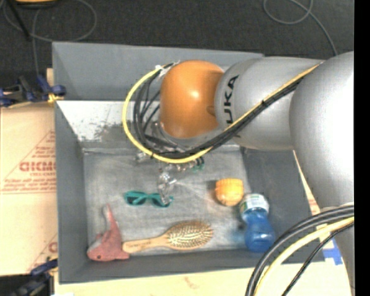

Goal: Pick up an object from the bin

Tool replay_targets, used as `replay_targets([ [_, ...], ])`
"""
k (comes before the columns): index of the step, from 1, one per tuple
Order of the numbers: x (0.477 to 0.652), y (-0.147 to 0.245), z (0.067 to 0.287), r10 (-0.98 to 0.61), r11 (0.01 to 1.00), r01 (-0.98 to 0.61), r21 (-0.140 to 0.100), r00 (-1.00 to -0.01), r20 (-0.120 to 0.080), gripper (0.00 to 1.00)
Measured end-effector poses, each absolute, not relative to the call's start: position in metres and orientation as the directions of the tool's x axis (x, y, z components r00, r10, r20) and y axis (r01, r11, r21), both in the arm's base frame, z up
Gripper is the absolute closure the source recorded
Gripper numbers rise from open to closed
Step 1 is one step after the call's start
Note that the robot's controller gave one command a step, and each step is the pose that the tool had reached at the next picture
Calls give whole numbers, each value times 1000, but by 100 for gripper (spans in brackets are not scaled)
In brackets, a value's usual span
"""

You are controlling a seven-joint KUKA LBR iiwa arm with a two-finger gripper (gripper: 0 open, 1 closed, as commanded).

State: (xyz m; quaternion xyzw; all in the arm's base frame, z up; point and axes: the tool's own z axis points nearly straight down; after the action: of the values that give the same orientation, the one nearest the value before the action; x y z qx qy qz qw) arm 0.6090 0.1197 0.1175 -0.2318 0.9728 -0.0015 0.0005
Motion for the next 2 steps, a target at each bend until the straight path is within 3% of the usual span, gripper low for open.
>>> replay_targets([
  [1,590,124,114,-573,820,-573,-1,-820,-3,0],
  [2,600,128,76,-379,925,-379,1,-925,-11,100],
])
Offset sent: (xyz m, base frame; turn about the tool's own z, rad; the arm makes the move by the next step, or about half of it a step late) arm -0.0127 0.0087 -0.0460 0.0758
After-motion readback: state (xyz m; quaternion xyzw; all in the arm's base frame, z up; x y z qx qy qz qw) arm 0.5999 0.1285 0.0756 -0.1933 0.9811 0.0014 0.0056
